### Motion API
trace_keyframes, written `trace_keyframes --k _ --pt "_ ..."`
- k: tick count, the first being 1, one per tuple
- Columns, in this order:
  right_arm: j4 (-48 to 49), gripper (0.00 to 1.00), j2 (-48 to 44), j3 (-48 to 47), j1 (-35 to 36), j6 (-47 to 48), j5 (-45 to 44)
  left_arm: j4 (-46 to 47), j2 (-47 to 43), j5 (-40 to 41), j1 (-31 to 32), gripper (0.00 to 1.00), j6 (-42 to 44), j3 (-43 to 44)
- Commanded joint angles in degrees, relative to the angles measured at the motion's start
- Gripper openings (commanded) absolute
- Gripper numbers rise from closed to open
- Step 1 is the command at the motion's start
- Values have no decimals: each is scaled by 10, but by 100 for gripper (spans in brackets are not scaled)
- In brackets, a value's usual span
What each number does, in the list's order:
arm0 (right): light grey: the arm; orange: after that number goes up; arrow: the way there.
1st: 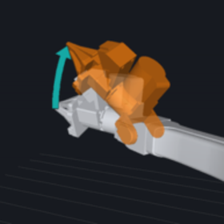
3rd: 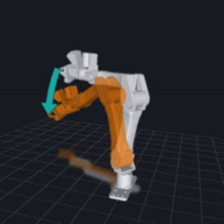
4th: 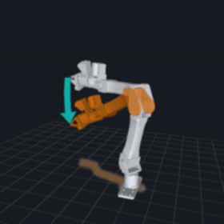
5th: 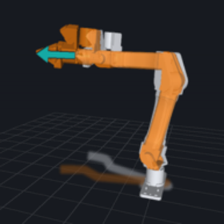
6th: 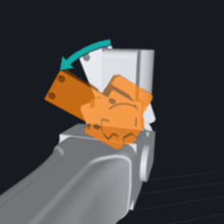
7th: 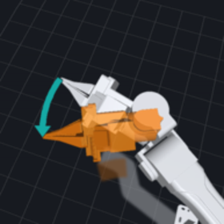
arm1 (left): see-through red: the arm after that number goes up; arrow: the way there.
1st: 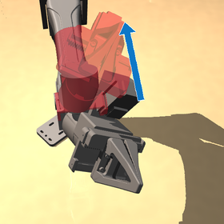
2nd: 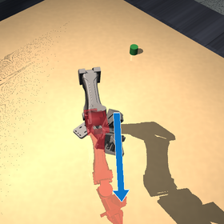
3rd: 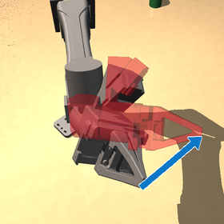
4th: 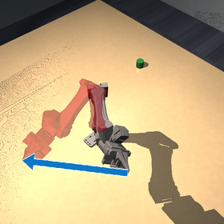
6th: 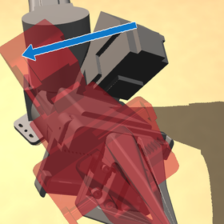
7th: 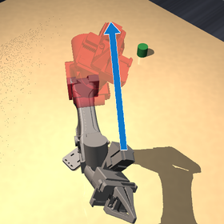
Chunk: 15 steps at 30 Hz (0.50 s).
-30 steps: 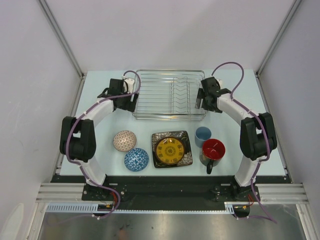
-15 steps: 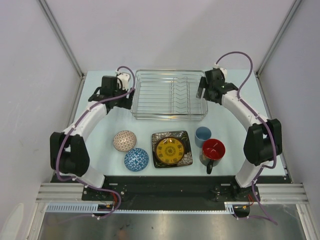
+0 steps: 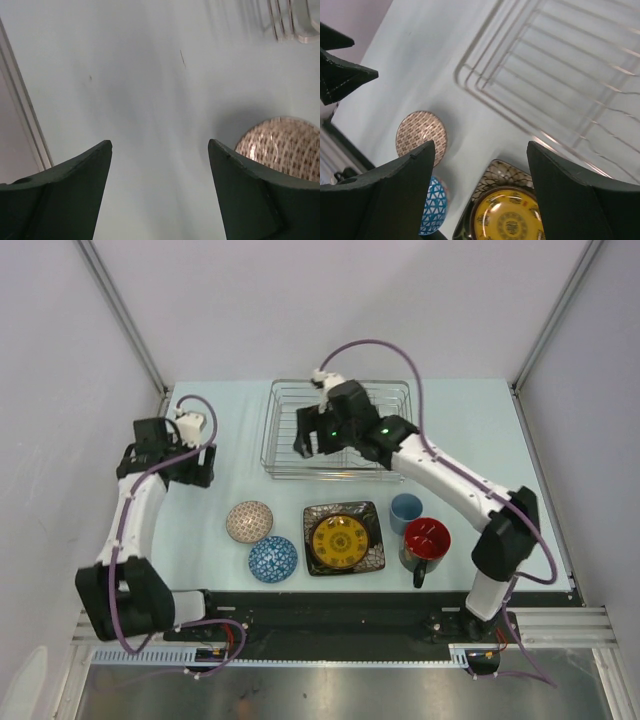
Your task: Load the mixed dishes into the dish rack
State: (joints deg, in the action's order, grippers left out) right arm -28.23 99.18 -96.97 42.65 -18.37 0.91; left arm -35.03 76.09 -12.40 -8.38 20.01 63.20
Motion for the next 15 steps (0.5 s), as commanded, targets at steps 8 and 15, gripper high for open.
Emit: trace_keyframes --k 8,15 --pt "-9 78 198 -107 101 51 110 -109 -97 -105 -97 82 139 -103" --pt "-5 77 225 -89 110 56 137 -92 -102 -101 -108 82 131 -106"
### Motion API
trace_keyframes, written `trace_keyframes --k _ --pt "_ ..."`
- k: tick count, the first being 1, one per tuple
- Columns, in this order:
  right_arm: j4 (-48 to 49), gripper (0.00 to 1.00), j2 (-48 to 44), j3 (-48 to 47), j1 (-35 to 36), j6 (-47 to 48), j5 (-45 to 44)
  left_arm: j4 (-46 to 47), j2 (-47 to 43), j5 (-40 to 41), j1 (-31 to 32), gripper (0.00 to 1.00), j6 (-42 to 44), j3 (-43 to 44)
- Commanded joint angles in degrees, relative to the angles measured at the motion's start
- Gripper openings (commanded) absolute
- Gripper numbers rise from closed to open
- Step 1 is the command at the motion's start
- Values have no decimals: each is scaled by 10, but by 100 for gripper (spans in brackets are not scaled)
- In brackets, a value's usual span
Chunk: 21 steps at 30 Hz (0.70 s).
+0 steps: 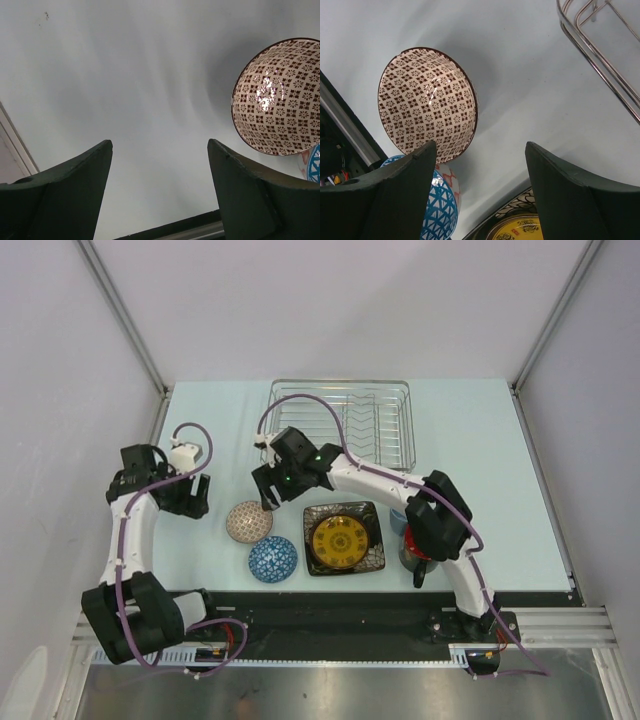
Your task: Load the mixed dishes into the dish rack
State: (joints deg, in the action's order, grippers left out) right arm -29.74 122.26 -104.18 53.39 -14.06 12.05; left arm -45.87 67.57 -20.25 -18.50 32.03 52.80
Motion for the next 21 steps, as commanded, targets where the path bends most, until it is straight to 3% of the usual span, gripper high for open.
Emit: trace_keyframes --k 1,11,21 --pt "13 76 -5 -15 3 12 28 19 -16 -22 -8 82 9 -1" --pt "39 73 46 -17 15 9 64 17 -31 -11 -9 82 12 5" --pt "57 68 78 -23 37 7 26 10 -41 -14 -22 82 23 4"
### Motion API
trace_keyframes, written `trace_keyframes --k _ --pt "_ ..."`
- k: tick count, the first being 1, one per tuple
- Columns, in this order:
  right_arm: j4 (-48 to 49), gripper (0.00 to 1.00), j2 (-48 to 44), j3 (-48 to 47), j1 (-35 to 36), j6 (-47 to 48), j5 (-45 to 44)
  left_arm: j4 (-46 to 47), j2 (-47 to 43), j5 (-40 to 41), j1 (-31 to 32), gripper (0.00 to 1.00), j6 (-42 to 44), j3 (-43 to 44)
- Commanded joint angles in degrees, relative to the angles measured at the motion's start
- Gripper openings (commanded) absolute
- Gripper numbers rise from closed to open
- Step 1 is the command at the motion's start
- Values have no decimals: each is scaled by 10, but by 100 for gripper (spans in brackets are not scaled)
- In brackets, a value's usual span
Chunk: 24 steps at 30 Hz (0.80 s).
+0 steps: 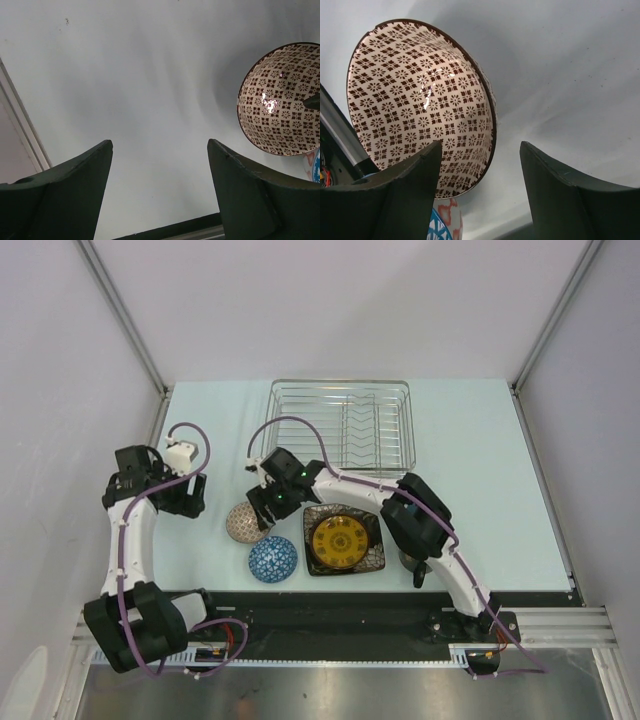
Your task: Load the mixed dishes into the dish rack
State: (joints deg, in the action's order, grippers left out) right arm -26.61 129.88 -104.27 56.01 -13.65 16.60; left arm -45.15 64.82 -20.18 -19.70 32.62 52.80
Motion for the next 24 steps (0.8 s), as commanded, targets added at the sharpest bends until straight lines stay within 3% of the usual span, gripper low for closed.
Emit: trace_keyframes --k 1,4,6,13,20,24 --pt "30 66 5 -22 12 2 -24 4 -14 -14 -10 82 19 3" --pt "35 61 7 -21 16 -1 -37 7 -15 -17 -11 82 19 2" --pt "38 50 7 -18 16 -1 -49 7 -13 -18 -11 82 18 4" --pt "31 0 -6 -16 11 5 -75 9 -17 -18 -11 82 13 27" --pt "-11 0 -33 -61 -3 26 -146 27 -10 -28 -11 82 -17 69" --pt "-81 0 -5 -182 -18 51 -211 27 12 -35 -11 82 -28 110"
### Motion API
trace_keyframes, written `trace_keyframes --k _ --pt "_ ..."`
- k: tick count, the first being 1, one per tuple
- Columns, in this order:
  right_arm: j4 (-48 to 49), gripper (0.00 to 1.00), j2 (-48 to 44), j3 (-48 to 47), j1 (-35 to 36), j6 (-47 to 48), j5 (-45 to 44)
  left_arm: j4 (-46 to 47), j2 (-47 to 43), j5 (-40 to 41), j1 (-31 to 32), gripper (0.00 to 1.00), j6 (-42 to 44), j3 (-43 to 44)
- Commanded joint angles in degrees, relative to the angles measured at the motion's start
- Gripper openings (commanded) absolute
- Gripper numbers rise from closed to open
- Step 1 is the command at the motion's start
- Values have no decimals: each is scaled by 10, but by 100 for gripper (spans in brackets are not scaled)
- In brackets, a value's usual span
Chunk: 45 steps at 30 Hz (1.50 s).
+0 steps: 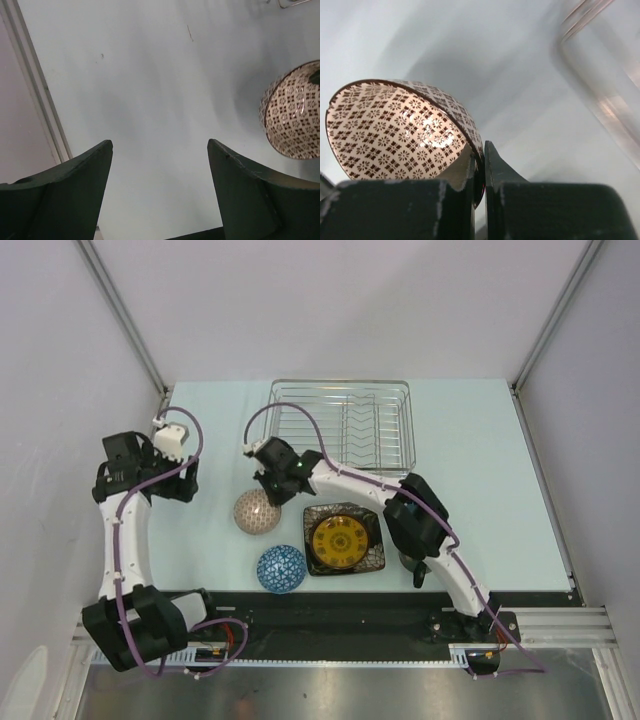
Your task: Load the mixed dishes into the dish rack
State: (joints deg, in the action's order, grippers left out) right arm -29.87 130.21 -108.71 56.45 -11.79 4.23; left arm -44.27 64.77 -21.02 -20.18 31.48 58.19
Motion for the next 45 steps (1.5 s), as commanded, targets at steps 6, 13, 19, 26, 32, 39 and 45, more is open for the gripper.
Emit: trace_keyframes --k 6,13,19,26,32,39,45 --pt "-172 0 -35 -309 -76 69 -245 -120 62 -140 11 83 -9 230" --pt "-163 0 -111 -233 -193 116 -508 -191 70 -132 231 81 -14 229" --pt "-78 0 -108 -155 -237 199 -693 -171 78 -110 352 80 -39 161" --pt "341 0 -53 -42 -259 530 -847 -185 89 -115 415 78 -49 135" --pt "373 0 11 -67 -259 573 -860 -179 74 -101 444 78 -56 98" --pt "366 0 66 -126 -260 565 -859 -173 55 -76 444 78 -48 49" --pt "338 0 107 -153 -255 538 -854 -172 46 -64 449 78 -48 25"
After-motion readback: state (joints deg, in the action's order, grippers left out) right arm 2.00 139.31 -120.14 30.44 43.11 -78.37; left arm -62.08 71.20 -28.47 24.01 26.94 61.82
